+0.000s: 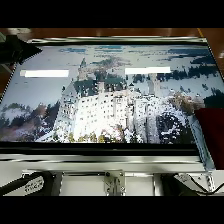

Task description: Fold the shirts.

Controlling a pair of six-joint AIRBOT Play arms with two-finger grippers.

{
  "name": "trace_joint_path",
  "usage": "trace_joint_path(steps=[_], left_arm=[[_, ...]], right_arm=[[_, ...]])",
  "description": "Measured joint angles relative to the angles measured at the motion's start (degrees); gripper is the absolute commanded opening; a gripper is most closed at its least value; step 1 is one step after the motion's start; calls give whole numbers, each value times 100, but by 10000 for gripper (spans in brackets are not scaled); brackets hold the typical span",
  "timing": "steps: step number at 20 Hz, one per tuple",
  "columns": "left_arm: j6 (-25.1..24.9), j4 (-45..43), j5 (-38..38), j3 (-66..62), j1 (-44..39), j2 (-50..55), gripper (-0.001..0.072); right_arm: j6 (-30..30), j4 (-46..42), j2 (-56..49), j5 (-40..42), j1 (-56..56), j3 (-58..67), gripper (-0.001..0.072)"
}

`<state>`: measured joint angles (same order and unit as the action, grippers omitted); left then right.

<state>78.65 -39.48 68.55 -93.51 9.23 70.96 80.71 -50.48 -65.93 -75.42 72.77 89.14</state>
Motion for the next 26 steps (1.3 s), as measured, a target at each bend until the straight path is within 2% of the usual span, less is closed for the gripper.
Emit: trace_joint_path(steps=[2,4,6,10,15,18,23,26], left_arm=[[-7,0,39,0,-26,0,34],[-17,-20,129,0,-66,-2,33],[-20,-170,234,0,-149,-4,33],[31,-1156,402,0,-533,-4,33],[109,-2127,496,0,-938,63,34],[175,-2358,505,66,-1040,212,34],[249,-2621,372,470,-1416,520,34],[625,-3257,136,612,-1814,691,36]], right_arm=[[-160,892,17,-125,-404,197,62],[-317,1211,28,-535,-1054,297,59],[-420,1128,39,-901,-1880,350,57],[-533,728,-66,-1228,-3633,378,56],[-267,457,-595,-1231,-5169,387,57],[85,-160,-955,-1038,-5836,387,59],[592,-1991,-1252,-605,-6765,385,66],[859,-2566,-1414,-417,-7042,385,93]])
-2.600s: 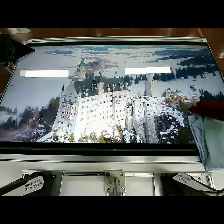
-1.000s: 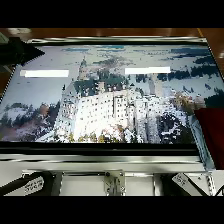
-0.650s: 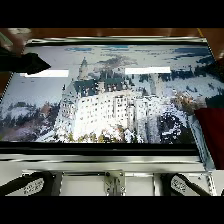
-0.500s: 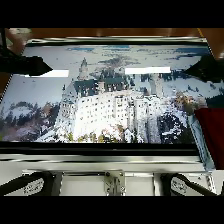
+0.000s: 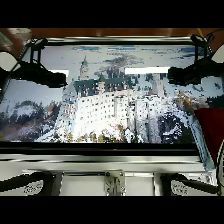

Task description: Fold the shirts.

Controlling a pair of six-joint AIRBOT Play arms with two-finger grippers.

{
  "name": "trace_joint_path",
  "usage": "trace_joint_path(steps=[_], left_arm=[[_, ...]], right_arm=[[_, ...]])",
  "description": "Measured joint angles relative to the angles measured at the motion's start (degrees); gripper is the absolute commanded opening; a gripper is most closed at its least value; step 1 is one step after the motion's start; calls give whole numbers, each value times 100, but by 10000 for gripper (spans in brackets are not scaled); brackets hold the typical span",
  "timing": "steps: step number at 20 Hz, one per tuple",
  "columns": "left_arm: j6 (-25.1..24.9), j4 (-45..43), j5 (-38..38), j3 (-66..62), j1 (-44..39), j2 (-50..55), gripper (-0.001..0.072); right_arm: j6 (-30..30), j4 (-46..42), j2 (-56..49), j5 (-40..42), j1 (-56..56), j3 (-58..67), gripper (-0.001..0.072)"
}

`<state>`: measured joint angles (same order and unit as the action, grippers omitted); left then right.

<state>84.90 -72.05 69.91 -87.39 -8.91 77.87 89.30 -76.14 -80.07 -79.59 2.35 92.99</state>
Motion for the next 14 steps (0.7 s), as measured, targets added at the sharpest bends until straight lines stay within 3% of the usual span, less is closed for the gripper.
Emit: trace_joint_path(steps=[1,2,3,4,5,6,8,10,14], left_arm=[[127,-186,-55,22,-96,52,41],[238,-332,-94,39,-170,98,110],[319,-422,-122,50,-223,129,269],[393,-490,-149,61,-260,162,403],[444,-542,-162,66,-286,175,497],[474,-579,-181,68,-313,186,544],[518,-629,-195,74,-332,205,545],[546,-664,-203,76,-352,216,716],[579,-697,-210,76,-356,221,714]], right_arm=[[81,-127,-66,50,-46,-2,94],[155,-221,-122,68,-81,-2,129],[208,-258,-170,85,-105,-2,384],[227,-310,-203,122,-129,-2,580],[256,-341,-227,131,-138,-2,602],[267,-398,-245,164,-146,-2,602],[293,-437,-264,177,-160,-2,602],[299,-444,-280,188,-168,-2,602],[411,-402,-286,205,-170,-2,602]])
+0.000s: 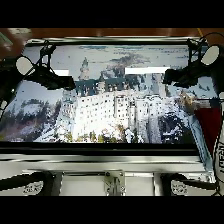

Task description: Fold the shirts.

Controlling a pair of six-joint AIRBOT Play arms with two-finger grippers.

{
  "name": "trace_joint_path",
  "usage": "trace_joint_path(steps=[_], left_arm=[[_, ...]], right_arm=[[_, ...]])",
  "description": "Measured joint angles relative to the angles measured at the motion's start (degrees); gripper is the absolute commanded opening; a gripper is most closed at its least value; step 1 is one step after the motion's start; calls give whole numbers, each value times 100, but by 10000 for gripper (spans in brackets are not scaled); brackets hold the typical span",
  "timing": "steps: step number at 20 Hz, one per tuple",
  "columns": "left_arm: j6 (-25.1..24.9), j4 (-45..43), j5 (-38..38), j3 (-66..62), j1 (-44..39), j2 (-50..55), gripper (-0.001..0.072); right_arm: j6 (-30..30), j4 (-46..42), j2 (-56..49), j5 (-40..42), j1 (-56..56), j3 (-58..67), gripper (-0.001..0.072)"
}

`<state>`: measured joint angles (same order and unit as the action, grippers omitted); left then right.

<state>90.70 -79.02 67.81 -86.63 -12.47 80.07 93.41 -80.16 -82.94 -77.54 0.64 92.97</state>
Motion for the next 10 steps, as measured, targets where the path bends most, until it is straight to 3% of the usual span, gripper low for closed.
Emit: trace_joint_path(steps=[10], left_arm=[[4,-4,-9,0,0,0,714]], right_arm=[[50,50,0,4,0,0,602]])
